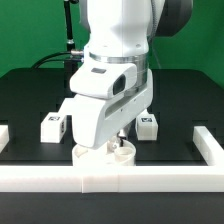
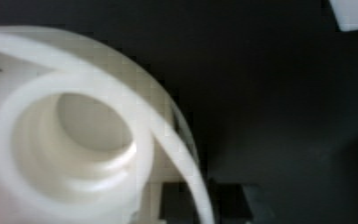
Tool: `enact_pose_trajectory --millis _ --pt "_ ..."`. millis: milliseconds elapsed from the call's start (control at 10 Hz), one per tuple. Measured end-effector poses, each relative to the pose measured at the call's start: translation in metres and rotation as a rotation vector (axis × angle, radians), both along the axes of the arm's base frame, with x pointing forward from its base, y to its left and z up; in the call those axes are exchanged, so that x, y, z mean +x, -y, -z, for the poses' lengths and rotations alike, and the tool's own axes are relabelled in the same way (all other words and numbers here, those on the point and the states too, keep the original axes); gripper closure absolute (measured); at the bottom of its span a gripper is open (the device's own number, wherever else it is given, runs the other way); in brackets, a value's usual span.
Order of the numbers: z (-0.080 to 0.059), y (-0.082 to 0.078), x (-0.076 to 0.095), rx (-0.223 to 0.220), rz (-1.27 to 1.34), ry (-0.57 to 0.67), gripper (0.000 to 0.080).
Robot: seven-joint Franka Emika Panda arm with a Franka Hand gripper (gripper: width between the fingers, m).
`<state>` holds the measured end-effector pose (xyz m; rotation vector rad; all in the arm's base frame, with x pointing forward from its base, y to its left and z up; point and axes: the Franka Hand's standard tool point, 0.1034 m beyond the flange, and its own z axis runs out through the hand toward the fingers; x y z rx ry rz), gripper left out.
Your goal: Assemble stool
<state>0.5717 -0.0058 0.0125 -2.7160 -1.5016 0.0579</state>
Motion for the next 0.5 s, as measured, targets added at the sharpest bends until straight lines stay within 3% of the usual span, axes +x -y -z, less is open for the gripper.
enact_pose_trajectory --millis 500 --pt "-0.0002 -0.0017 0.0003 -0.002 0.0 0.001 0.077"
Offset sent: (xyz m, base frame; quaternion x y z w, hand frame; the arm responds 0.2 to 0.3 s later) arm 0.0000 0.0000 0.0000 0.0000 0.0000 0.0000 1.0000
